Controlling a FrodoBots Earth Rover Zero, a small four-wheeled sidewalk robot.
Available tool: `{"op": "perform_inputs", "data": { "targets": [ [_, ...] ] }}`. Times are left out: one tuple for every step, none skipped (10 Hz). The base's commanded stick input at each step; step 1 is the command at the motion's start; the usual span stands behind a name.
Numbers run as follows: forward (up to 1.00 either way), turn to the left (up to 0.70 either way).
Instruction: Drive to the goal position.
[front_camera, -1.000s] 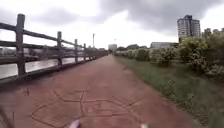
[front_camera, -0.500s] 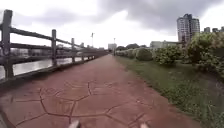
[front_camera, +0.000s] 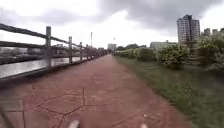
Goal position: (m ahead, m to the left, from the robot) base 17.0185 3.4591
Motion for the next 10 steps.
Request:
{"op": "perform_inputs", "data": {
  "targets": [
    [0.70, 0.00],
    [0.70, 0.00],
    [0.70, 0.00],
    [0.70, 0.00],
    [0.70, 0.00],
    [0.70, 0.00],
    [0.70, 0.00],
    [0.70, 0.00],
    [0.70, 0.01],
    [0.70, 0.01]
  ]
}}
